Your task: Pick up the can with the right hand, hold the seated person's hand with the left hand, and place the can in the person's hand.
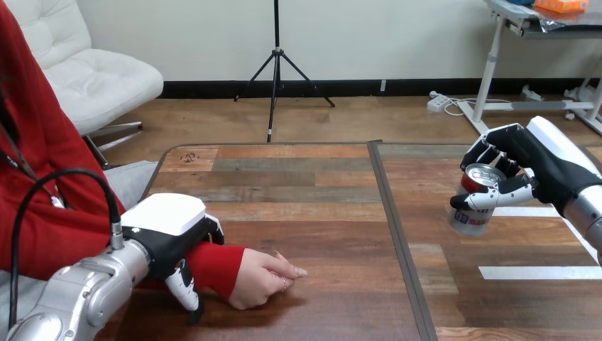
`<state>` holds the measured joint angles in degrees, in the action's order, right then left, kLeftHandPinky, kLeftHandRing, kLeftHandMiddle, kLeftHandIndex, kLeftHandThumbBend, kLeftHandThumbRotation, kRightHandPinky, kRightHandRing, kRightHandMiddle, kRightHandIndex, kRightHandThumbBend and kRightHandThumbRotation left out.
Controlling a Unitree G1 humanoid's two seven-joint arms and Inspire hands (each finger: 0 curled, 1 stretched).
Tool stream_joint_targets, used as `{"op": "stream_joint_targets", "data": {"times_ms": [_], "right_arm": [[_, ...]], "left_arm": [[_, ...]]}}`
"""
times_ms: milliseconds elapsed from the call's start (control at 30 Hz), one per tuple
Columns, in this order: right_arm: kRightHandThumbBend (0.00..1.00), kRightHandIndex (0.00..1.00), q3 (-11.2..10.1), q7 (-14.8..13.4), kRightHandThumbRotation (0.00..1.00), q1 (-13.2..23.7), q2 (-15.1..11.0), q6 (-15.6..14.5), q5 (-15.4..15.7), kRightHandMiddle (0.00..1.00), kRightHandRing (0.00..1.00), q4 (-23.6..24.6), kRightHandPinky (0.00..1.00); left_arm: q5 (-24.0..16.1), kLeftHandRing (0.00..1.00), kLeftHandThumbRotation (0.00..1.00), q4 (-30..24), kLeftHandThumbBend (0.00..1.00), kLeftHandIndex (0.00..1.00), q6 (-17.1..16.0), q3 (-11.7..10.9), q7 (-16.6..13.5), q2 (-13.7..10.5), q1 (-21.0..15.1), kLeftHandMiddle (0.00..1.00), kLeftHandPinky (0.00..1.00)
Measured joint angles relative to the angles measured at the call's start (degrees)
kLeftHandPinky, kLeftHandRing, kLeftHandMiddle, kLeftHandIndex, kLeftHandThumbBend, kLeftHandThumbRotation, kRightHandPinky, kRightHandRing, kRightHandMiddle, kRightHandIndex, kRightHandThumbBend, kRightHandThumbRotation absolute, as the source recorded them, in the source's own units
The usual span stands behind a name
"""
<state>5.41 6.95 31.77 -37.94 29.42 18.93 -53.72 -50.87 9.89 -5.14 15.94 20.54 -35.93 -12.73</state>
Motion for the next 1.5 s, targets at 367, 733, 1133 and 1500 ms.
{"op": "stream_joint_targets", "data": {"times_ms": [367,733,1133,1500], "right_arm": [[0.75,0.48,-0.1,0.0,0.0,0.0,0.0,0.0,0.0,0.47,0.38,0.0,0.38],[0.75,0.48,-0.2,0.0,0.0,0.0,0.0,0.0,0.0,0.46,0.37,0.1,0.37],[0.76,0.48,-0.3,-0.2,0.0,0.0,0.0,0.1,0.1,0.46,0.38,0.1,0.39],[0.76,0.48,-0.7,-0.6,0.0,0.0,0.0,0.1,0.2,0.47,0.38,0.1,0.38]], "left_arm": [[0.1,0.55,0.03,2.1,0.93,0.59,-1.0,0.9,-3.1,0.3,-0.9,0.59,0.46],[0.5,0.36,0.0,3.5,0.88,0.44,-1.5,1.4,-4.7,0.6,-1.4,0.42,0.3],[1.4,0.32,0.0,3.7,0.85,0.36,1.5,1.4,-2.4,1.6,-2.2,0.37,0.26],[1.7,0.28,0.0,3.9,0.83,0.38,2.5,1.6,-0.4,2.3,-3.0,0.35,0.23]]}}
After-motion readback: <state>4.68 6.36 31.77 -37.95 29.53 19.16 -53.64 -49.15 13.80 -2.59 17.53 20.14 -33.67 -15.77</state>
